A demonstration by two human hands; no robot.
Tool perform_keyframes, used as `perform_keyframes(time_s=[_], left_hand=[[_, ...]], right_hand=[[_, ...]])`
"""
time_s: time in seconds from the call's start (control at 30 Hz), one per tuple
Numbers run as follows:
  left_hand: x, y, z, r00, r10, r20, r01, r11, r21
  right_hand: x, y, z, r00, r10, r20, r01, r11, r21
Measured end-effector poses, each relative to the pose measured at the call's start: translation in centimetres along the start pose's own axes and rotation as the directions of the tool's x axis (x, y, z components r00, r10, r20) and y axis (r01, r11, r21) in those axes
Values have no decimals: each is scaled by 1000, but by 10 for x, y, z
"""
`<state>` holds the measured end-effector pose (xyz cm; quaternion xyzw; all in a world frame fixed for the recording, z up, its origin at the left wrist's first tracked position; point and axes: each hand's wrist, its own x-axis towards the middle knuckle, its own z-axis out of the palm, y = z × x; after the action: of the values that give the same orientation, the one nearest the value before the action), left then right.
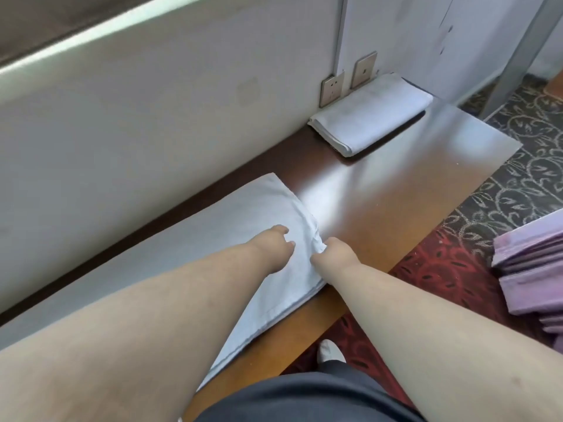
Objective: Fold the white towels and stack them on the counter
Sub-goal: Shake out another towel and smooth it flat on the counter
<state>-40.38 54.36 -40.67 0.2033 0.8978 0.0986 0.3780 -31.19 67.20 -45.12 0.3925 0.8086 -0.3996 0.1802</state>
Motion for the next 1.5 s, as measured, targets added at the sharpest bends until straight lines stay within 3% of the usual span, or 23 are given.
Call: perform_keyframes(time_s=[0.1,0.2,0.3,0.4,0.6,0.83,1.1,1.3,1.5], left_hand=[[12,4,0,991,-135,8,132,955,-265],[17,8,-7,968,-248,38,228,805,-548],[19,7,-18,962,-265,-70,201,854,-481],[15,2,-34,942,-269,-202,159,885,-438],[-26,-32,-59,915,-291,-279,142,881,-451],[-100,-117,-73,882,-344,-322,14,702,-712],[-190,-214,-73,855,-392,-341,-91,534,-841],[-248,-285,-56,794,-498,-349,-26,546,-838],[-294,-353,-34,788,-536,-305,-58,428,-902]], right_hand=[[-7,-8,8,993,-114,-8,115,986,119],[-24,-22,14,953,-302,4,300,948,104],[-42,-34,18,894,-443,63,441,896,48],[-55,-41,21,864,-493,101,500,864,-56],[-86,-69,33,804,-587,95,595,799,-92],[-143,-119,86,706,-671,226,703,703,-109],[-209,-172,159,566,-763,314,824,528,-205],[-256,-193,224,440,-801,406,898,408,-167],[-294,-208,284,331,-796,507,940,323,-107]])
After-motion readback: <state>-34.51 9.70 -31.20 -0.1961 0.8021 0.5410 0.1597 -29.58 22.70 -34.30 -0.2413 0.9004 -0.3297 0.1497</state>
